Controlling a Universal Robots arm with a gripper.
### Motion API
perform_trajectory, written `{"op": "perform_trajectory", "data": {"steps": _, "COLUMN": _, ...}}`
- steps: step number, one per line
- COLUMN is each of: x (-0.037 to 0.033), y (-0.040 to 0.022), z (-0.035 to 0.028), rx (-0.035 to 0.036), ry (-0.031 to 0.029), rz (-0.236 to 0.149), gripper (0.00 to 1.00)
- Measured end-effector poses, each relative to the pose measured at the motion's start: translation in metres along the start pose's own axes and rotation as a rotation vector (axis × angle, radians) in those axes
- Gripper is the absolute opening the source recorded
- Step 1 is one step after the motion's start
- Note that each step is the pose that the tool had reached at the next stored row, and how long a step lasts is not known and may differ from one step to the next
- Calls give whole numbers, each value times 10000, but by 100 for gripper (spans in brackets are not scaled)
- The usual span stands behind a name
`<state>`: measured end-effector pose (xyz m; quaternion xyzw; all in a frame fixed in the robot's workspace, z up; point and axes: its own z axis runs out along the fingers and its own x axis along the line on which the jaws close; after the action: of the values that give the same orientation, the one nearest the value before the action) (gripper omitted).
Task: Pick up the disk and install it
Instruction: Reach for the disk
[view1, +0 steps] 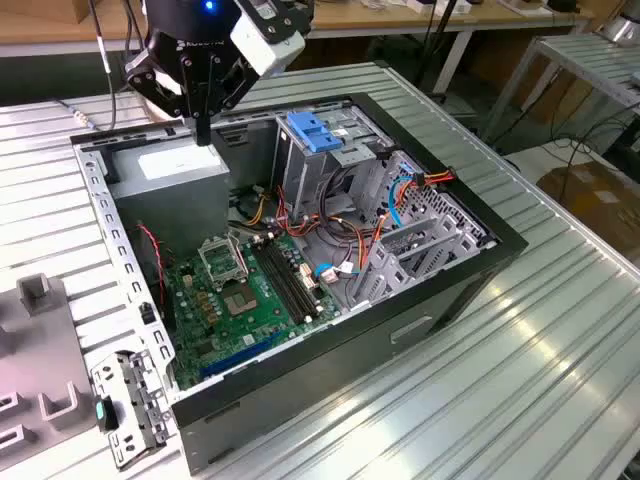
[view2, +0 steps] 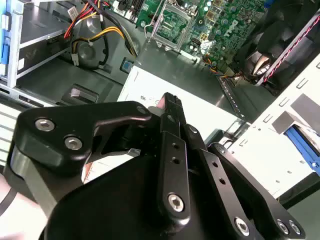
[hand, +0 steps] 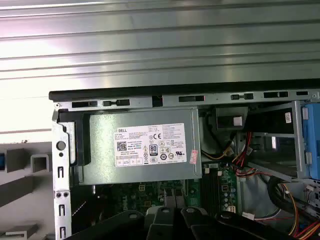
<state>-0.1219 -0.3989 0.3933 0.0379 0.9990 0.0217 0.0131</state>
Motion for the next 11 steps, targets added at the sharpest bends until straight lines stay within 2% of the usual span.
{"op": "perform_trajectory", "data": {"steps": 11, "x": 39, "y": -3, "z": 10, "rx": -1, "ry": 0, "rz": 1, "gripper": 11}}
